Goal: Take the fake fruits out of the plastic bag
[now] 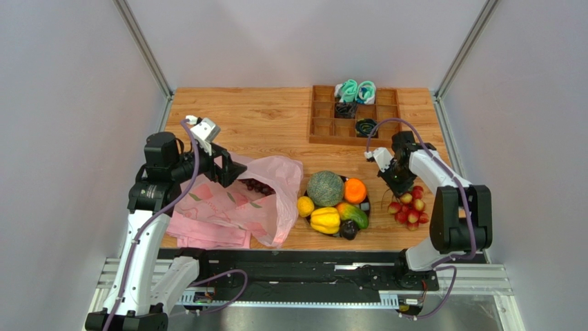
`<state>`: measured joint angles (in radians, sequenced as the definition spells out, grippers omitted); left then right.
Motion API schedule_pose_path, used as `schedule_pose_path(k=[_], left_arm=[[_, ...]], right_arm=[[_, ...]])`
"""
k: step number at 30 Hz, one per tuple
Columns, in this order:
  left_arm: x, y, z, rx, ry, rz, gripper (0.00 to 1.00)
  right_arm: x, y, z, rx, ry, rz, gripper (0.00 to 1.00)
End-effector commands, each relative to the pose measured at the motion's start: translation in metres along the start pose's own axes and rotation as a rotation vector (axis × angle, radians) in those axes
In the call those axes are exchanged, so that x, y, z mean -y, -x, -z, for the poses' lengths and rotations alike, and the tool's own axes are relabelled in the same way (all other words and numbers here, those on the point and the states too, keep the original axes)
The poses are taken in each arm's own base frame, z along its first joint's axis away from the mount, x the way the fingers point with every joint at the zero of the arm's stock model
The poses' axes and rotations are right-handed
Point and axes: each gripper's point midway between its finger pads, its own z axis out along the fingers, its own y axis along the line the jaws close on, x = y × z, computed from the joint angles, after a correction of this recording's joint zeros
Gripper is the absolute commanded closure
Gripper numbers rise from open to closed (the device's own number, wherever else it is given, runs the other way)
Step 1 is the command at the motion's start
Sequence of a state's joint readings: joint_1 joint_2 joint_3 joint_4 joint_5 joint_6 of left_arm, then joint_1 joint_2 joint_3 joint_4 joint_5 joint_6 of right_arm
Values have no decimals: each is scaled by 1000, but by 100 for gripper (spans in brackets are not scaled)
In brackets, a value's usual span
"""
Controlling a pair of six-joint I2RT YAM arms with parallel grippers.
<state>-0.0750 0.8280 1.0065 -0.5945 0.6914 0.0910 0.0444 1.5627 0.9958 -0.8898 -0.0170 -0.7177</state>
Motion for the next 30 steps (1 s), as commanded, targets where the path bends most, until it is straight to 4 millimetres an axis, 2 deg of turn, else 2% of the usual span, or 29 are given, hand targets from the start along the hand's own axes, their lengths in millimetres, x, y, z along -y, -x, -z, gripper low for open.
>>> schedule_pose_path(k=[1, 3, 5, 7, 10, 11, 14, 17, 21, 25, 30], left_arm=[[0, 16, 3, 43, -1, -32, 2], [-1, 18, 3, 47, 2, -38, 2], [0, 18, 3, 50, 3, -38, 2], [0, 18, 4, 52, 3, -43, 2], [0, 17, 5, 52, 8, -46, 2], [0, 17, 6, 55, 11, -47, 2], [-1, 19, 7, 61, 17, -53, 2], [-2, 23, 9, 68, 23, -51, 2], [-3, 28, 11, 76, 30, -48, 2], [-4, 28, 15, 79, 45, -42, 2], [-5, 27, 18, 78, 56, -36, 2]], right_arm=[[-7, 23, 67, 188, -12, 40, 100], [-29, 32, 106, 310, 28, 61, 100], [-51, 34, 132, 388, 85, 91, 100], [-62, 32, 155, 459, 67, 110, 100], [-83, 32, 181, 542, 110, 136, 100], [-96, 34, 192, 596, 150, 153, 100], [-117, 48, 211, 710, 220, 187, 100], [-133, 64, 218, 754, 284, 188, 100], [-147, 86, 216, 799, 335, 200, 100], [-154, 106, 198, 790, 321, 211, 100], [-147, 127, 179, 804, 258, 213, 100]])
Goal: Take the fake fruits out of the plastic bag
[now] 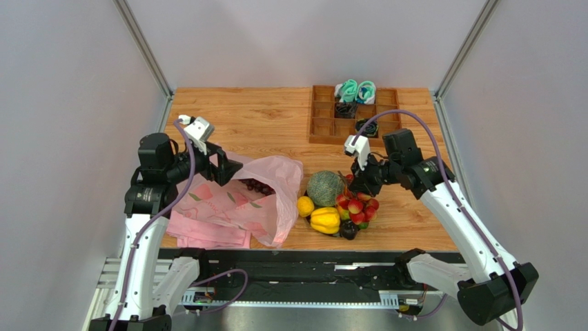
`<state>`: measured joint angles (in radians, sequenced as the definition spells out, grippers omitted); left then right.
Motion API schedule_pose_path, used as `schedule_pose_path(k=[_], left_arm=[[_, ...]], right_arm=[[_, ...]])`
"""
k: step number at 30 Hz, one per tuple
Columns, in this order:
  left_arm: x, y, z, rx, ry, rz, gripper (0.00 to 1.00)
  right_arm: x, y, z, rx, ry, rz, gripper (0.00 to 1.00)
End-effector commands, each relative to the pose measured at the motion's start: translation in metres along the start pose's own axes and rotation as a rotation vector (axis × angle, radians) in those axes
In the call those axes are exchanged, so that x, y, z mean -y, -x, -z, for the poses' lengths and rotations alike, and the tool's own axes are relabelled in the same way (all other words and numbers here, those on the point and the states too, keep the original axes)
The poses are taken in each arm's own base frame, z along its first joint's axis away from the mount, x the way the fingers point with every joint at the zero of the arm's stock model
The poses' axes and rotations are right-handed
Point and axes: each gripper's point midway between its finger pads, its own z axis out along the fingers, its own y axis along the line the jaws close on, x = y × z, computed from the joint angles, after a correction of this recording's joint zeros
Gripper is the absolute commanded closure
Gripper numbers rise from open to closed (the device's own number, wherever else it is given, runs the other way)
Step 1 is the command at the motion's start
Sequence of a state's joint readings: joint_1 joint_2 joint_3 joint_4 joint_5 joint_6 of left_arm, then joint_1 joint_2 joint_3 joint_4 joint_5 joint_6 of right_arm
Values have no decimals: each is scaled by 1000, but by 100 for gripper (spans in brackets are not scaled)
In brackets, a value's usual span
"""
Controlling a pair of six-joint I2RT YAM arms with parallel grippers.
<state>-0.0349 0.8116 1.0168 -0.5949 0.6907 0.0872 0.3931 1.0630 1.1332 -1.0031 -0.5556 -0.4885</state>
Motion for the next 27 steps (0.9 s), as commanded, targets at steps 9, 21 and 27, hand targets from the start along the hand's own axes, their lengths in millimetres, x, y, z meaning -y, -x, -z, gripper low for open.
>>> schedule_pose_path(k=[9, 21, 27], left_arm=[[-1, 20, 9, 51, 19, -21, 2], [-4, 16, 5, 44, 15, -14, 2], [-4, 16, 3, 47, 7, -8, 2]], right_arm=[[33, 21, -37, 63, -79, 14, 98], [25, -6, -55, -4, -53, -42, 80], [32, -4, -54, -7, -85, -38, 59]])
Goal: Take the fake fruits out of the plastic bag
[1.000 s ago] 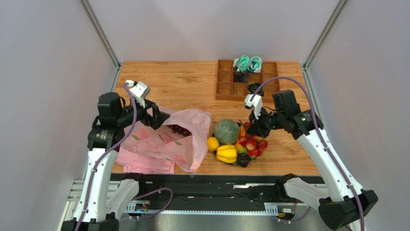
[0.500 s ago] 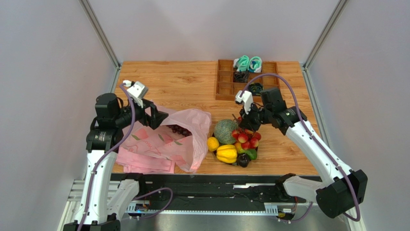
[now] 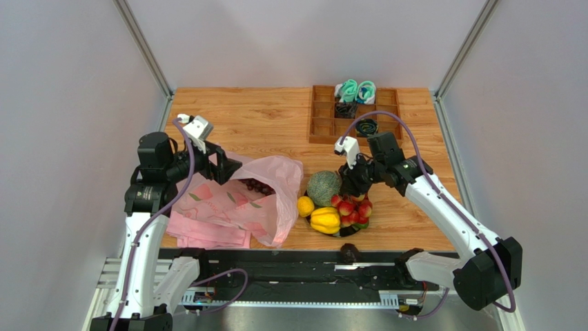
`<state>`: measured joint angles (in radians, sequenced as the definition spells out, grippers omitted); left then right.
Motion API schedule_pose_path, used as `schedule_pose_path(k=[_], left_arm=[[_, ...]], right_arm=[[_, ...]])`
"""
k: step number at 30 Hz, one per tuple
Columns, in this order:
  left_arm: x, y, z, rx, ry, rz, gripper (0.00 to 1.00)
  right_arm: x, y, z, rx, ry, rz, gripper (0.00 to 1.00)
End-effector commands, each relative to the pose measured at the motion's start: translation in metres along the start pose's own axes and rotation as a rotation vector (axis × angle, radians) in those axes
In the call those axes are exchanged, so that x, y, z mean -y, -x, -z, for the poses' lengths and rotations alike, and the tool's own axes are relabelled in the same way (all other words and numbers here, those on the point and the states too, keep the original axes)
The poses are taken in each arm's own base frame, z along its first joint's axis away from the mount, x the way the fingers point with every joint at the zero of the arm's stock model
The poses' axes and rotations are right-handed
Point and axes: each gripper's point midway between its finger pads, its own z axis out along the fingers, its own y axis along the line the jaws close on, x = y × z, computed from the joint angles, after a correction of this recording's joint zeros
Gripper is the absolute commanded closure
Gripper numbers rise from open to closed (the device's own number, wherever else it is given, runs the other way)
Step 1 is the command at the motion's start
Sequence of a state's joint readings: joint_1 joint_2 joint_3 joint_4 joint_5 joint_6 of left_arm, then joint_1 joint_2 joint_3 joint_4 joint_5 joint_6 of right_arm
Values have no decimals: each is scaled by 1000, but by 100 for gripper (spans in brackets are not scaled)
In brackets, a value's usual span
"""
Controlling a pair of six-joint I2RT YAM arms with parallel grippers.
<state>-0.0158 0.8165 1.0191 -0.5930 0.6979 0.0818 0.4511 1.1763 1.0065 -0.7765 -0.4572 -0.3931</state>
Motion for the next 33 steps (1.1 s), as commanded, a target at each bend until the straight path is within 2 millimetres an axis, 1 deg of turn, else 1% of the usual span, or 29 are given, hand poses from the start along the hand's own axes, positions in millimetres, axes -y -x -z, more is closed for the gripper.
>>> schedule_pose_path(k=[1, 3, 4, 7, 10, 11, 12, 13, 14, 15, 16, 17, 18, 19, 20, 21, 22, 23, 25, 26, 27, 28, 29, 30, 33], left_arm=[[0, 15, 1, 44, -6, -16, 2], [0, 16, 1, 45, -7, -20, 2], [0, 16, 1, 45, -5, -21, 2], [1, 16, 2, 46, -8, -20, 2], [0, 17, 1, 47, -8, -21, 2], [1, 19, 2, 51, -8, -25, 2], [1, 19, 2, 51, -8, -22, 2], [0, 20, 2, 51, -8, -20, 2], [1, 21, 2, 54, -10, -22, 2], [2, 22, 2, 57, -12, -23, 2], [2, 21, 2, 56, -16, -22, 2], [3, 22, 2, 58, -19, -23, 2], [3, 21, 2, 57, -21, -19, 2], [5, 21, 3, 61, -25, -20, 2], [5, 20, 3, 61, -25, -16, 2], [7, 20, 4, 63, -30, -10, 2], [10, 21, 5, 69, -37, -11, 2], [11, 19, 6, 68, -37, -7, 2], [15, 20, 9, 78, -42, -14, 2], [15, 17, 10, 76, -43, -15, 2], [16, 17, 10, 77, -42, -16, 2], [17, 17, 12, 81, -42, -20, 2], [18, 15, 13, 79, -42, -15, 2], [20, 15, 13, 80, -48, -10, 2], [25, 13, 17, 84, -53, -6, 2]], right_arm=[[8, 16, 2, 45, -45, 20, 52], [11, 18, 4, 46, -57, 29, 48], [11, 18, 5, 40, -62, 27, 41], [14, 21, 12, 38, -92, 35, 33], [12, 27, 25, 50, -105, 52, 27], [9, 30, 32, 62, -108, 61, 25], [6, 28, 37, 50, -99, 63, 8], [1, 33, 43, 69, -89, 85, 0], [-3, 32, 46, 72, -77, 103, 0], [-12, 31, 55, 88, -65, 134, 0], [-23, 29, 55, 94, -17, 218, 0], [-34, 20, 55, 84, 21, 263, 0], [-48, 8, 61, 73, 63, 320, 0], [-69, 0, 60, 67, 141, 391, 0], [-78, -15, 55, 38, 187, 472, 0], [-90, -31, 56, -4, 232, 500, 0], [-107, -42, 56, -25, 288, 580, 0], [-114, -61, 51, -78, 332, 621, 0], [-129, -94, 45, -180, 407, 701, 2], [-133, -106, 42, -216, 432, 723, 2], [-135, -126, 36, -264, 460, 733, 2], [-137, -135, 34, -283, 468, 764, 2], [-135, -140, 31, -291, 459, 774, 2], [-132, -147, 24, -301, 448, 784, 2], [-124, -153, 13, -338, 411, 814, 2]])
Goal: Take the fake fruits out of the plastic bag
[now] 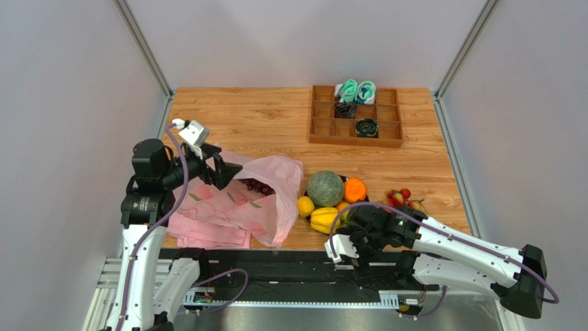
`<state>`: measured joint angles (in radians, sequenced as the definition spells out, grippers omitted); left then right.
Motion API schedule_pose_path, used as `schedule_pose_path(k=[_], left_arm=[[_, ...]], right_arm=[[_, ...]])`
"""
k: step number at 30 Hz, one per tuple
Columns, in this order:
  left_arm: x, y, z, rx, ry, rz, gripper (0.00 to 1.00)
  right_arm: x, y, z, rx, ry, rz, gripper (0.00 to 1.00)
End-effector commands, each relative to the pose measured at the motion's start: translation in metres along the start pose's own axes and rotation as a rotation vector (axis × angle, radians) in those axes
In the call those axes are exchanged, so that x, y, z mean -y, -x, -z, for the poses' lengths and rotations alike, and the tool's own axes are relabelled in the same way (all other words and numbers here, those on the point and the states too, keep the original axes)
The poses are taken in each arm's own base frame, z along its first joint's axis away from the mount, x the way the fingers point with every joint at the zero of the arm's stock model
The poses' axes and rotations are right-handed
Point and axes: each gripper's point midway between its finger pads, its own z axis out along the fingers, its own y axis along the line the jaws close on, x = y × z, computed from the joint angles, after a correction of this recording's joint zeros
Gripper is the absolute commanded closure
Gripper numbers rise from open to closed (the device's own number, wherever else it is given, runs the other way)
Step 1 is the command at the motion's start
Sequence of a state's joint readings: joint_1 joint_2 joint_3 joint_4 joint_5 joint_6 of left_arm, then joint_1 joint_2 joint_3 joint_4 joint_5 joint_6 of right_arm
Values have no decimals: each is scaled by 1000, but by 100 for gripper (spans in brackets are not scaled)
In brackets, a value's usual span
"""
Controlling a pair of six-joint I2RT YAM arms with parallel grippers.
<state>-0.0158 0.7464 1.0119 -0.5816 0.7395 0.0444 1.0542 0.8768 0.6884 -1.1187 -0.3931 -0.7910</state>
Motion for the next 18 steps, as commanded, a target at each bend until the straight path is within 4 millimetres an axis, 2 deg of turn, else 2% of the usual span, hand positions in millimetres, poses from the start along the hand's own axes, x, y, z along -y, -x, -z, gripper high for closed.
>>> schedule_pose_path(k=[1, 5, 9, 13, 14, 16, 18], left_arm=[[7, 0, 5, 20, -18, 11, 2], [10, -5, 8, 22, -13, 12, 2], [13, -7, 12, 31, -7, 11, 2], [13, -9, 13, 30, 0, 2, 2], [13, -9, 13, 30, 1, 1, 2], [11, -10, 12, 31, 6, 0, 2], [10, -10, 11, 33, 8, 1, 2]], right_arm=[[18, -5, -6, -52, -72, 68, 2], [19, -13, -17, -106, -47, 64, 2], [33, -10, -27, -96, -116, 83, 4], [38, -14, -33, -120, -129, 102, 7], [38, -16, -34, -122, -131, 105, 14], [43, -16, -37, -125, -147, 109, 19], [46, -16, -38, -127, -158, 118, 33]])
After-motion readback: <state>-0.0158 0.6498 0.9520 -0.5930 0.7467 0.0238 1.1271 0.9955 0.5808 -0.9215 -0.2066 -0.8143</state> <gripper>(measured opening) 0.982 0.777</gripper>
